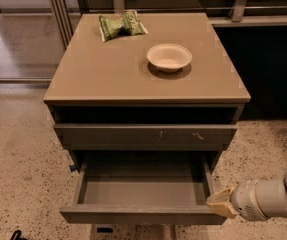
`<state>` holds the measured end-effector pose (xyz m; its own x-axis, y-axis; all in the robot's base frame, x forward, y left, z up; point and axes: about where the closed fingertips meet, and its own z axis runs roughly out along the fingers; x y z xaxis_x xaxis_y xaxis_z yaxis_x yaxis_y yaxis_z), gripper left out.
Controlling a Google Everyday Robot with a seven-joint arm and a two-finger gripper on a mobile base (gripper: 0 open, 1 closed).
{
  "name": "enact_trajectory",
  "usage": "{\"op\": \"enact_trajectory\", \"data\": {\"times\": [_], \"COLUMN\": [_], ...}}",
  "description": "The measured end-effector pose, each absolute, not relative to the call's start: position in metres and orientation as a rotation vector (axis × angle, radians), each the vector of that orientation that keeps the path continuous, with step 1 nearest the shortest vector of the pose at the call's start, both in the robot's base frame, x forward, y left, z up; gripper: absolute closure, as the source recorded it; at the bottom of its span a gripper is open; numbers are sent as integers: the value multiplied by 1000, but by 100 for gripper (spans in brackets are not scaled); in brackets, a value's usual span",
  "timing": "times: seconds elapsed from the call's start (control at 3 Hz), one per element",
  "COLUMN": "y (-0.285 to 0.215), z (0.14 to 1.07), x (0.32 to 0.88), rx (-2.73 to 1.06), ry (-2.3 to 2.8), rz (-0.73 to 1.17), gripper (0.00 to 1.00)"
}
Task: Close middle drawer
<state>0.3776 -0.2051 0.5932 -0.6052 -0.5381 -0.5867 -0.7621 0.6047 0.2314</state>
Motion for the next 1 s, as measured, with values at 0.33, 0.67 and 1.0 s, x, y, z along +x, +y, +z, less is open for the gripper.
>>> {"op": "enact_trajectory", "data": {"times": [0.33, 0.67, 1.0], "y": [-204, -202, -199], "z": [561, 521, 493], "x": [371, 366, 362], "rx": [-996, -974, -960], "ry": [2406, 2448, 2478], "rz": [689, 730, 753], "gripper": [100, 100, 100]}}
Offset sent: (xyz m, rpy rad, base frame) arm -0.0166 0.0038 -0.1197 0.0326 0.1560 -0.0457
